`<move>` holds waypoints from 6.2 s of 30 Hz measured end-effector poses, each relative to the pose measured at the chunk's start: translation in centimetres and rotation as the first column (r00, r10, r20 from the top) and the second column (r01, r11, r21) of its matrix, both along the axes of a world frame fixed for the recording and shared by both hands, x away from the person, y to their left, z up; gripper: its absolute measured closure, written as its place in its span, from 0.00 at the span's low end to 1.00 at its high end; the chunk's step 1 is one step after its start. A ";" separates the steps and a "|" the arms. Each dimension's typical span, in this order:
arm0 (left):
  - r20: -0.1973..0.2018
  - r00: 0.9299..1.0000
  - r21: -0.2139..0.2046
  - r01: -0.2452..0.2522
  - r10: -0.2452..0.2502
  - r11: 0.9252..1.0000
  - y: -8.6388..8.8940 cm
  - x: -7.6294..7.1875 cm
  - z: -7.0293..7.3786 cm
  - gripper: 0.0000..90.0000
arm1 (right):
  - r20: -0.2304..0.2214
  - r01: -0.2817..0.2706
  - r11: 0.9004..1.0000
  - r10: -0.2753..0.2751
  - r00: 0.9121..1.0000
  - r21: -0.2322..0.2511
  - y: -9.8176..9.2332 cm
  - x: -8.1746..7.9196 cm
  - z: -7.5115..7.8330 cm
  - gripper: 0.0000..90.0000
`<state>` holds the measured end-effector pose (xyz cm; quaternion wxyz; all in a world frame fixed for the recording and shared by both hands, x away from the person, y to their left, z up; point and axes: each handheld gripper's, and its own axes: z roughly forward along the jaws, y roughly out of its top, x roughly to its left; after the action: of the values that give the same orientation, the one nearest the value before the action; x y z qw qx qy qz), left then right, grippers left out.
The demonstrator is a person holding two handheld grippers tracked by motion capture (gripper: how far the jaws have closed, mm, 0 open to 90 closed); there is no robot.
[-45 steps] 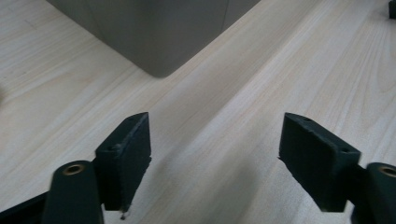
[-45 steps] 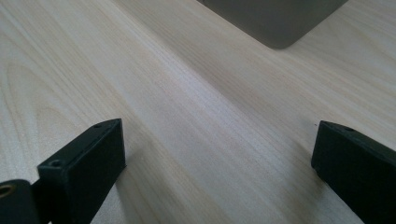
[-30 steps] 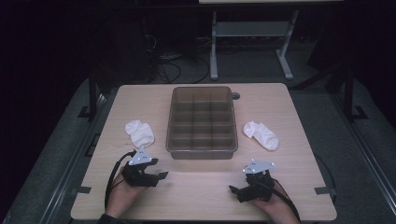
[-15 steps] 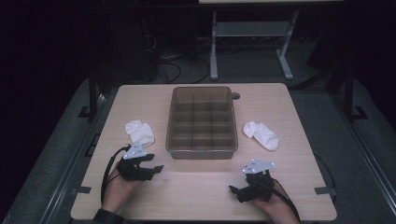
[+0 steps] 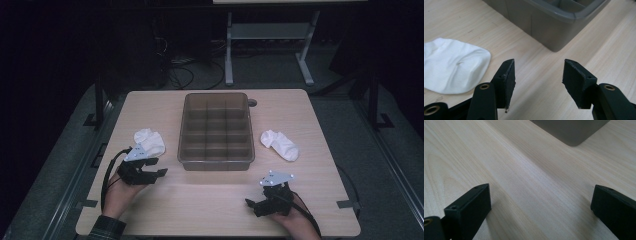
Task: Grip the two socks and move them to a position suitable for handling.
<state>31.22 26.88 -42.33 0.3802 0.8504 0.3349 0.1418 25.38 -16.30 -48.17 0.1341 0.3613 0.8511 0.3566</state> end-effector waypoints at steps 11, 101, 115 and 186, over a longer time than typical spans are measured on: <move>-0.002 1.000 0.026 -0.015 0.015 1.000 0.7 1.2 0.5 0.48 | 0.000 -0.001 1.000 0.001 1.000 0.000 0.0 0.0 0.0 0.03; -0.068 0.981 0.128 -0.173 0.183 0.977 5.6 12.5 -3.3 0.97 | -0.001 0.000 1.000 0.000 1.000 -0.001 0.0 0.0 0.0 0.03; -0.048 0.974 0.058 -0.220 0.223 0.974 5.8 11.2 -0.9 0.97 | -0.001 0.000 1.000 0.000 1.000 -0.001 0.0 0.0 0.0 0.03; 0.054 0.997 -0.136 -0.044 0.051 0.990 1.3 -4.7 5.8 0.97 | -0.004 0.005 1.000 -0.005 1.000 0.001 0.0 0.0 0.0 0.03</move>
<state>26.52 28.19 -36.52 0.4429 0.8100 0.3528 0.1522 25.37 -16.27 -48.15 0.1329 0.3640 0.8503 0.3560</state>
